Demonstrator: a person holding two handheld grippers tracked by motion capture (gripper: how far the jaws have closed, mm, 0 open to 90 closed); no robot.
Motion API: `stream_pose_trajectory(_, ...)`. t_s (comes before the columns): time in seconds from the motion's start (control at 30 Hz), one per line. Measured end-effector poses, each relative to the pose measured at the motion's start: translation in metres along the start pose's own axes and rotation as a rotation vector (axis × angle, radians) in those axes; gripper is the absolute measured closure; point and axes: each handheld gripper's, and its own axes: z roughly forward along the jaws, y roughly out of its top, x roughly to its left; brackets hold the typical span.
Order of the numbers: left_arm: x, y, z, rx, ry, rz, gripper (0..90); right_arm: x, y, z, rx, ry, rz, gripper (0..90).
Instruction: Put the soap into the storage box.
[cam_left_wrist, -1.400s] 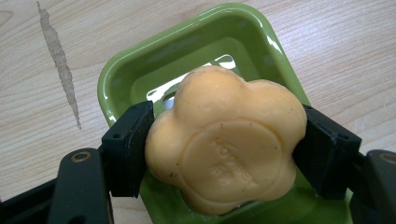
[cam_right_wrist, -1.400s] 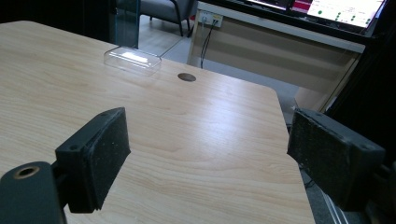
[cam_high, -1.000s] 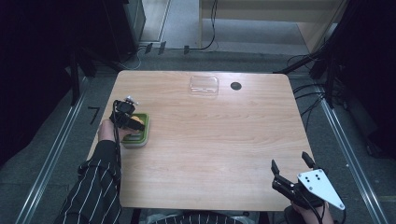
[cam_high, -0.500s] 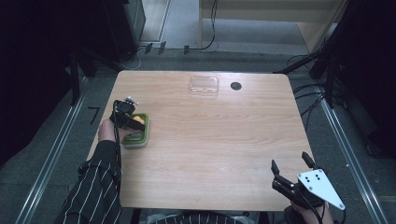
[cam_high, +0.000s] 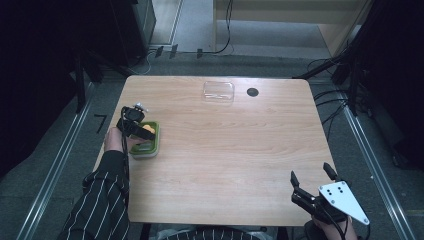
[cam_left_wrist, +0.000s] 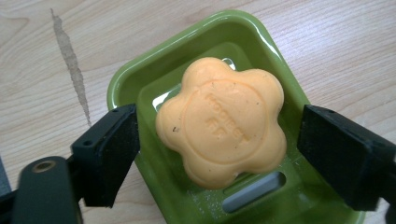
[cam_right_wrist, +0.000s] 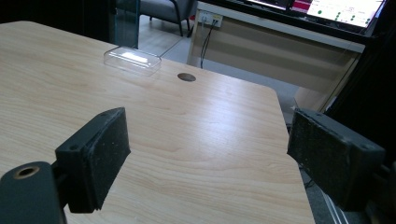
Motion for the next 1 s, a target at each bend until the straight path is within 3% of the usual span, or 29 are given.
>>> stream_pose_trajectory(0.17,-0.005,0.000,-0.009,-0.005,-0.010,0.012,10.8,0.000,0.000,0.000,0.000,-0.001,0.000,13.3)
stream_pose_trajectory(0.37,-0.016,0.000,-0.014,0.027,-0.030,0.056,6.9,0.000,0.000,0.000,-0.002,-0.003,0.001,13.3)
stream_pose_trajectory(0.57,-0.023,-0.004,-0.017,0.060,-0.057,0.074,2.8,0.000,0.000,0.000,-0.003,-0.003,0.001,13.3)
stream_pose_trajectory(0.8,-0.035,-0.010,-0.021,0.094,-0.062,0.117,1.3,0.000,0.000,0.000,-0.003,-0.004,0.002,13.2)
stream_pose_trajectory(1.0,-0.046,-0.015,-0.028,0.085,-0.057,0.147,0.7,-0.001,0.000,-0.001,-0.005,-0.003,0.001,13.3)
